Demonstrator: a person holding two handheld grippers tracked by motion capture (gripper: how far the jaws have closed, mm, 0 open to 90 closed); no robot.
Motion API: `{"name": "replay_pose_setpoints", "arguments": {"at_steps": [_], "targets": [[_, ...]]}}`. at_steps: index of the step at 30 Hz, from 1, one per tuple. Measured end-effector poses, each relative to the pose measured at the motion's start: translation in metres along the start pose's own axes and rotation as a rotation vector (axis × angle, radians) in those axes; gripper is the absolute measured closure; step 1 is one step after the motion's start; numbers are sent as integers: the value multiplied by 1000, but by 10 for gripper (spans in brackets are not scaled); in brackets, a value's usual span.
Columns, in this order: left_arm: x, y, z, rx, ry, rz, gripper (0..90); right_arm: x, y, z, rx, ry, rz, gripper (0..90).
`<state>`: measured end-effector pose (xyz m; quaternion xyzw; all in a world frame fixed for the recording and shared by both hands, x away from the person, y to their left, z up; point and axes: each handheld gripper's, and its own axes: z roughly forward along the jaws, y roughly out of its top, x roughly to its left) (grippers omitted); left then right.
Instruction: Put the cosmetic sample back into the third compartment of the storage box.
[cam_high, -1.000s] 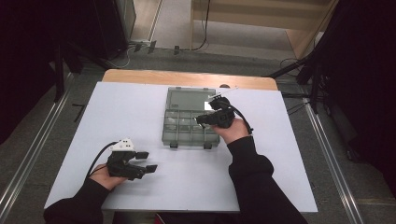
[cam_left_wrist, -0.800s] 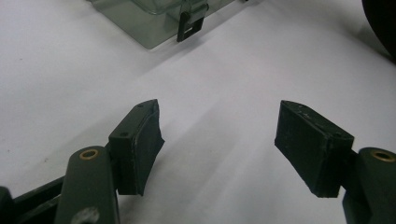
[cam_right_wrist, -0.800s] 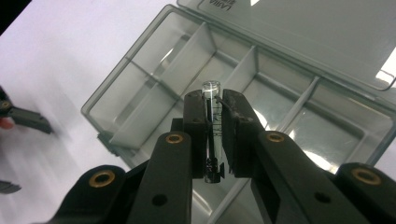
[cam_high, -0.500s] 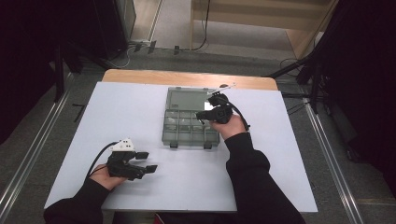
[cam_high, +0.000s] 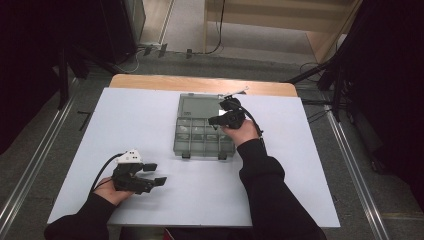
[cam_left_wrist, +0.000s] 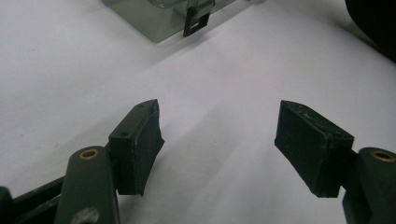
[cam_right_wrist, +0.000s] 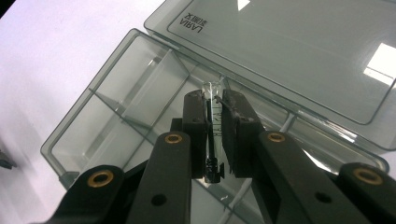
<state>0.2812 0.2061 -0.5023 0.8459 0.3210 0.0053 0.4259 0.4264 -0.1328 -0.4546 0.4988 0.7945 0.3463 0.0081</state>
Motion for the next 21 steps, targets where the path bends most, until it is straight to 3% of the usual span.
{"name": "replay_pose_setpoints", "arguments": {"at_steps": [15, 21], "targets": [[0, -4, -5, -1, 16, -6, 307, -9, 0, 18, 33, -13, 20, 815], [0, -4, -4, -3, 14, -5, 307, -11, 0, 12, 5, -1, 19, 720]]}}
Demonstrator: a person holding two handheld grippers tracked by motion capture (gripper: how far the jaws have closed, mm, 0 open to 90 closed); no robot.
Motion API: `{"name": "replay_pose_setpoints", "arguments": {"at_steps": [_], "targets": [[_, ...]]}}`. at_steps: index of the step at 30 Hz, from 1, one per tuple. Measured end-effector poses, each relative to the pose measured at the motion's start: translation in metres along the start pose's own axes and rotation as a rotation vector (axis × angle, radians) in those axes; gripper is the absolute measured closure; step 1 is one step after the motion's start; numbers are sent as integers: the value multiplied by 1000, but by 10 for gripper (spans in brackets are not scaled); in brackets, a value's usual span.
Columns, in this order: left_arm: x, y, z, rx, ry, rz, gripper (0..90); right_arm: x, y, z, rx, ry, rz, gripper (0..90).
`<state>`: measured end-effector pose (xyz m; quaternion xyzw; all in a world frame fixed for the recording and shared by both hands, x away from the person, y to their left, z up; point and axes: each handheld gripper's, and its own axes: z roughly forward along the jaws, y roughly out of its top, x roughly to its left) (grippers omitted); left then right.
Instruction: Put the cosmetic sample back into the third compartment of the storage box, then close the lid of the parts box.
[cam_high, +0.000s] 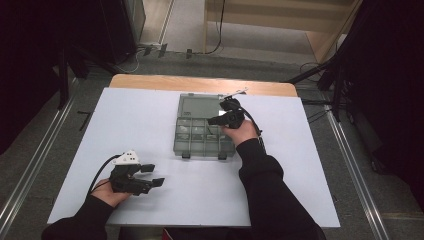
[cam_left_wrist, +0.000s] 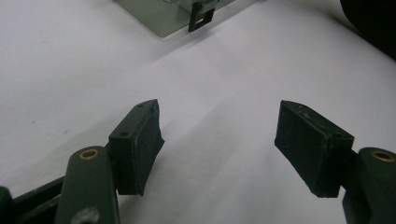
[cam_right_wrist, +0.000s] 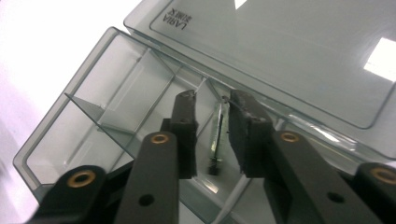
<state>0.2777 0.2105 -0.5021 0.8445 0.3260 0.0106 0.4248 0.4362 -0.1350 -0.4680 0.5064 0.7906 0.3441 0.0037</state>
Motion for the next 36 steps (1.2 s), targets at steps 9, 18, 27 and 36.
{"name": "replay_pose_setpoints", "arguments": {"at_steps": [9, 18, 27, 36], "targets": [[2, 4, 1, -5, -6, -8, 307, 2, -3, -20, -74, 80, -62, 407], [4, 11, 7, -2, -17, -14, 307, -3, -12, -27, -112, 114, -126, 313], [8, 22, 12, -29, -11, -33, 307, -16, -25, -39, -153, 111, -117, 292], [16, 34, 17, -36, 23, -70, 307, -22, -35, -43, -165, 94, -111, 310]]}}
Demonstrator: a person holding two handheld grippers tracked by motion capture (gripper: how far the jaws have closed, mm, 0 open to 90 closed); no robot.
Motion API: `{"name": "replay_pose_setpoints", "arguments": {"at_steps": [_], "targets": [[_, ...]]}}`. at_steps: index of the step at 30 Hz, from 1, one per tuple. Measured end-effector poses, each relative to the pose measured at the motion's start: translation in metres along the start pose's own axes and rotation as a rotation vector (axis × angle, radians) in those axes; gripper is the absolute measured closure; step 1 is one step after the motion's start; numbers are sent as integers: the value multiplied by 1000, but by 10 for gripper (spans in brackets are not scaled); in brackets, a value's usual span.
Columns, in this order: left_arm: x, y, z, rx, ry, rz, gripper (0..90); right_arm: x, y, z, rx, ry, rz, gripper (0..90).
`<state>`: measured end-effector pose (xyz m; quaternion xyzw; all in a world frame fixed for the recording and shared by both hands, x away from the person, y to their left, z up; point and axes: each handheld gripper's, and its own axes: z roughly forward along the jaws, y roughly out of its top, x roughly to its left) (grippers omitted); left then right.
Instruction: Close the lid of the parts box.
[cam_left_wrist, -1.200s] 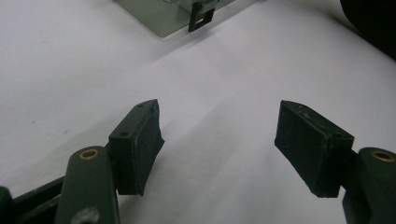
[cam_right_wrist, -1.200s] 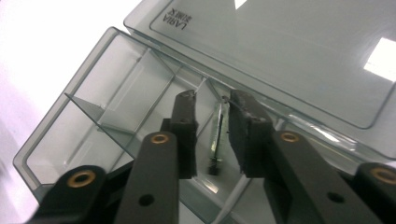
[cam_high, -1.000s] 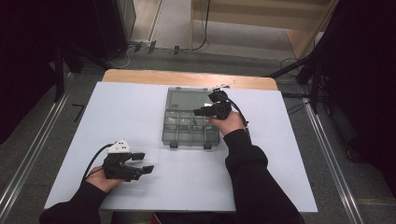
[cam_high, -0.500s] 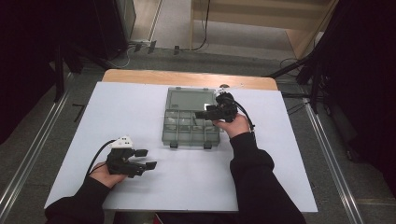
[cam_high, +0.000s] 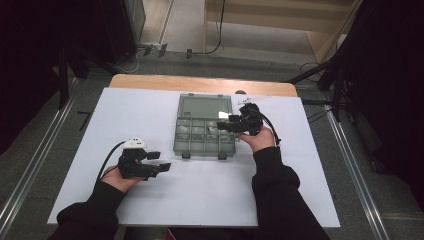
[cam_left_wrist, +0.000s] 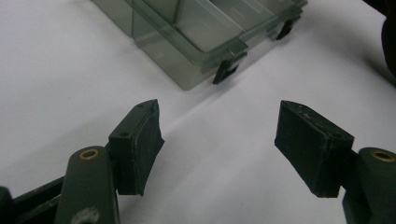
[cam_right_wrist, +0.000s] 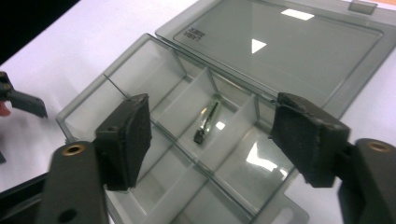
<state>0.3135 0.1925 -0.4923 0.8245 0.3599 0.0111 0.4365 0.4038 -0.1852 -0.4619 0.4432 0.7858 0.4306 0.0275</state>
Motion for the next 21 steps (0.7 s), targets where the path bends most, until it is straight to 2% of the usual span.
{"name": "replay_pose_setpoints", "arguments": {"at_steps": [2, 8, 13, 15, 17, 21], "targets": [[3, 3, 1, -8, -11, -15, 307, -1, -2, 0, 1, -5, -3, 305], [8, 12, 7, -4, 2, 5, 307, -2, -4, -1, 4, 4, 1, 273], [5, 18, 12, 20, 16, 18, 307, 0, -4, -3, -8, -7, 1, 272], [5, 20, 11, 8, 6, 16, 307, 3, -4, -3, -8, -3, 1, 273], [6, 23, 11, 20, -9, 8, 307, 4, -3, -3, -9, 2, -8, 273], [4, 32, 12, 30, -7, 24, 307, 4, -2, 0, -2, 5, -13, 281]]}}
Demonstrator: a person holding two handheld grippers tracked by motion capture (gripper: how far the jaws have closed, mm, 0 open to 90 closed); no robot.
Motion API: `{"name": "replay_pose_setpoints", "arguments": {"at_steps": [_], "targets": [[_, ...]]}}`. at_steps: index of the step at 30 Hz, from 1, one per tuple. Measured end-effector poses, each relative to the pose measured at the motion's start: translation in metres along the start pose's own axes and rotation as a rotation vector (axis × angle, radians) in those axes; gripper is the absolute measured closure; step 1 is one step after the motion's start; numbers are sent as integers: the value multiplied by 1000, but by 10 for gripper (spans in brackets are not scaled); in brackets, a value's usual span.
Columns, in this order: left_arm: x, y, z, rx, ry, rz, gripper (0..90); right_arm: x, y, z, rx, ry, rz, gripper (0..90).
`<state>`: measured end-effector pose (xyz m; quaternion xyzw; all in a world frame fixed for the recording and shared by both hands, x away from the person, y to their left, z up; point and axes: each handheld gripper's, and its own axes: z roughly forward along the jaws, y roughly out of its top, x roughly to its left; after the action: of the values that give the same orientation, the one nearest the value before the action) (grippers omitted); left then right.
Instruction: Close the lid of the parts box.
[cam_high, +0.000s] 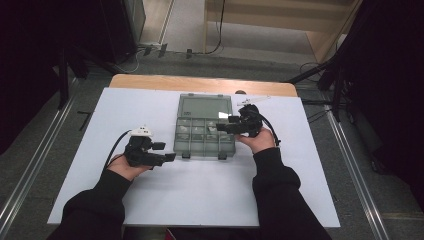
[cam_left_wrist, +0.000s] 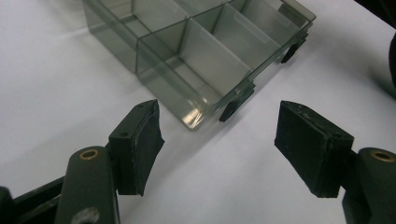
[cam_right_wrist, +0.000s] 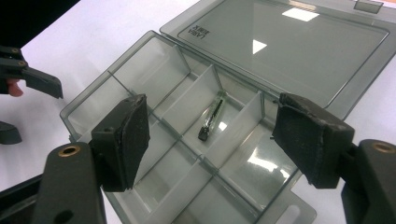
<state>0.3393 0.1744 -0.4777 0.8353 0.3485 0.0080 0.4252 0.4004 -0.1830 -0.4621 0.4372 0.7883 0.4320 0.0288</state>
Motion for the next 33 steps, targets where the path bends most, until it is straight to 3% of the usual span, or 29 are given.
{"name": "replay_pose_setpoints", "arguments": {"at_steps": [3, 8, 13, 22, 28, 33], "targets": [[-2, 6, 4, 1, -4, 13, 308, 0, 2, 1, 12, -1, 4, 286], [-1, 17, 13, 1, 13, 38, 308, -1, 6, -1, 9, 6, -30, 320], [5, 27, 20, 3, -1, 8, 308, -5, 9, -4, 2, -5, -16, 309], [23, 52, 27, -2, 50, -31, 308, -17, 13, -3, 23, -32, 6, 295], [35, 64, 31, -25, 56, -74, 309, -23, 18, -3, 20, -33, 17, 292], [40, 72, 35, -35, 93, -52, 309, -29, 21, -2, 31, -43, 23, 292]]}}
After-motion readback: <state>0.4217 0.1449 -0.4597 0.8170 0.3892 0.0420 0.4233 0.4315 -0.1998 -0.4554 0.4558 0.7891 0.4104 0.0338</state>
